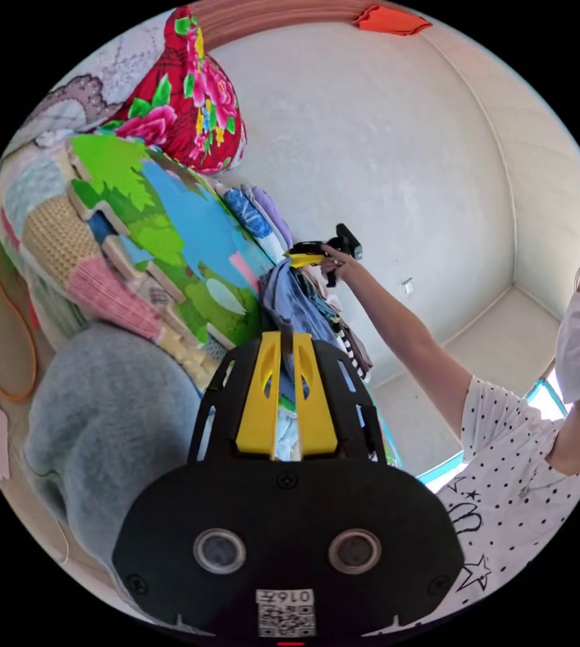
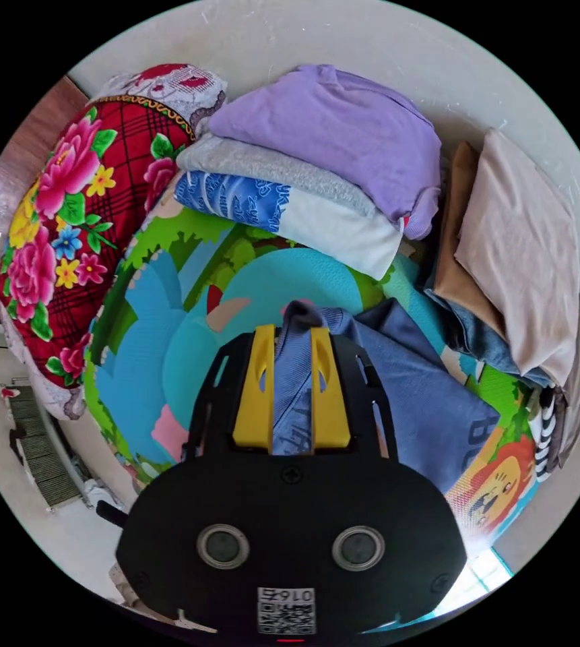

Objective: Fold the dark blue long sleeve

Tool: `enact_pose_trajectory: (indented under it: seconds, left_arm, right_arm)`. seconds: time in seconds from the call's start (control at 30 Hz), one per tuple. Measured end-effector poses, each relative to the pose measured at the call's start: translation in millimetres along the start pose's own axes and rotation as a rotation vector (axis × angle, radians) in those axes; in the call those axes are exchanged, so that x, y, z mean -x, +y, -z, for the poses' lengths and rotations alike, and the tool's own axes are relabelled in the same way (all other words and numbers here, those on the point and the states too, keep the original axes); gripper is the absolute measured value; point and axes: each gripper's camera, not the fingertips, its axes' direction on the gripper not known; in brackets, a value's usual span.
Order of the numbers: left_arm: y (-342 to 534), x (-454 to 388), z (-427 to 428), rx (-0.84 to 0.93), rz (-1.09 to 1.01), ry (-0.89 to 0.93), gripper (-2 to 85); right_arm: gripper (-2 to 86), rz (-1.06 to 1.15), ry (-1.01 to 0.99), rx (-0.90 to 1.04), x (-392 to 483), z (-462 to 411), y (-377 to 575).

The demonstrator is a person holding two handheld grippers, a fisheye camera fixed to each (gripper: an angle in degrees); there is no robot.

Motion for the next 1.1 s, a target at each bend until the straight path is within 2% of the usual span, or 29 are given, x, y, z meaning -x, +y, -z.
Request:
enact_pose_trajectory:
  seconds: [0.07,0.13,0.23,0.3,0.43,0.53,0.67,0.9,1.1]
  left_arm:
    - [0.5,-4.3,9.1,-0.048,-0.019,-0.043,-0.7]
    - [-0.9,-13.4,18.0,-0.110,-0.092,-0.080,-0.5]
    - [-8.5,-26.0,11.5,-0.069,-0.198,-0.131,0.7]
    - [-14.1,-31.8,-2.5,0.022,-0.246,-0.149,3.2]
    - [-13.9,-40.4,-39.1,0.207,-0.307,-0.157,8.5]
    - [-7.1,-45.2,-53.7,0.257,-0.327,-0.202,9.8]
    - [-0.9,-47.9,-58.8,0.266,-0.339,-0.246,7.7]
    - [1.6,-60.8,-54.2,0.248,-0.376,-0.206,3.7]
    - [-12.2,-85.5,-46.2,0.142,-0.443,-0.130,3.1]
  right_arm:
    - [8.5,0.048,-0.129,0.002,-19.1,3.4,3.4]
    - [8.5,0.066,-0.247,-0.099,-49.2,16.2,12.3]
    - [9.0,0.147,-0.309,-0.243,-79.6,25.0,27.8]
    - [10.0,0.194,-0.252,-0.234,-88.3,15.3,32.2]
    - [13.2,0.302,-0.035,-0.082,-84.7,-39.1,35.4]
    - [13.6,0.357,-0.015,-0.066,-79.7,-70.8,37.5]
    - [11.1,0.383,0.079,-0.026,-78.2,-104.9,41.0]
    - [5.6,0.500,0.187,-0.153,-81.2,-101.5,89.4]
    - [5.4,0.336,0.265,-0.325,-106.6,-51.9,133.0]
